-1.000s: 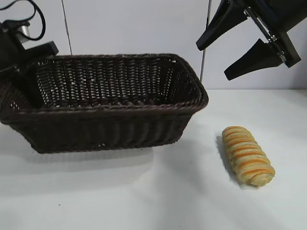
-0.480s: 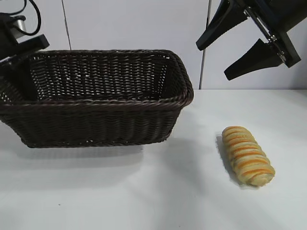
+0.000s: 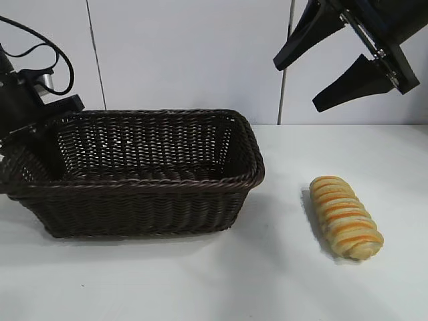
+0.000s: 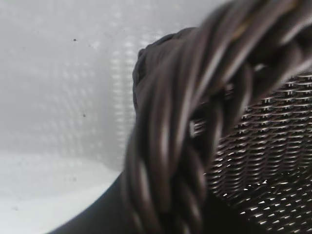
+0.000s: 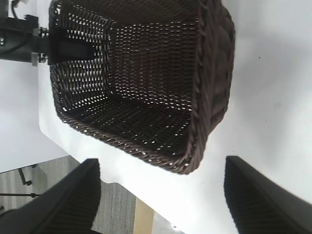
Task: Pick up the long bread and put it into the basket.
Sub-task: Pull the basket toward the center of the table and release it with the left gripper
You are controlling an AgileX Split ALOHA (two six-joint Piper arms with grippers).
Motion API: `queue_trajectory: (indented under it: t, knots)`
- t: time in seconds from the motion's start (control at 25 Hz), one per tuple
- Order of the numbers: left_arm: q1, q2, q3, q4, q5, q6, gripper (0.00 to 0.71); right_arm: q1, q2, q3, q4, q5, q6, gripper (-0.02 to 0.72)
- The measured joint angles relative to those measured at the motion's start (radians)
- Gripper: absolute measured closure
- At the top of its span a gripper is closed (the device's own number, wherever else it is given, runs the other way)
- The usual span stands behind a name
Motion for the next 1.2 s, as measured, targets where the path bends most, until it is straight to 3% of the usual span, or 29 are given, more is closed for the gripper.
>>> queue_trajectory:
  t: [0.6, 0.68, 0.8, 0.88, 1.0, 1.2]
  knots:
    - [0.000, 0.027, 0.000, 0.001, -0.023, 0.000, 0.606, 0.000, 0.000, 0.000, 0.000, -0.027, 0.000, 0.209]
    - [0.000, 0.027, 0.000, -0.002, -0.024, -0.001, 0.543, 0.000, 0.000, 0.000, 0.000, -0.034, 0.000, 0.209]
    - [0.000, 0.027, -0.005, -0.004, -0.022, -0.013, 0.319, 0.000, 0.000, 0.000, 0.000, -0.040, 0.000, 0.209]
    - [0.000, 0.027, -0.005, 0.000, -0.021, -0.033, 0.211, 0.000, 0.000, 0.000, 0.000, -0.041, 0.000, 0.209]
    - [0.000, 0.027, -0.005, 0.008, -0.018, -0.046, 0.150, 0.000, 0.000, 0.000, 0.000, -0.043, 0.000, 0.209]
    - [0.002, 0.018, -0.059, 0.052, 0.041, -0.079, 0.132, 0.000, 0.000, 0.000, 0.000, -0.044, 0.000, 0.209]
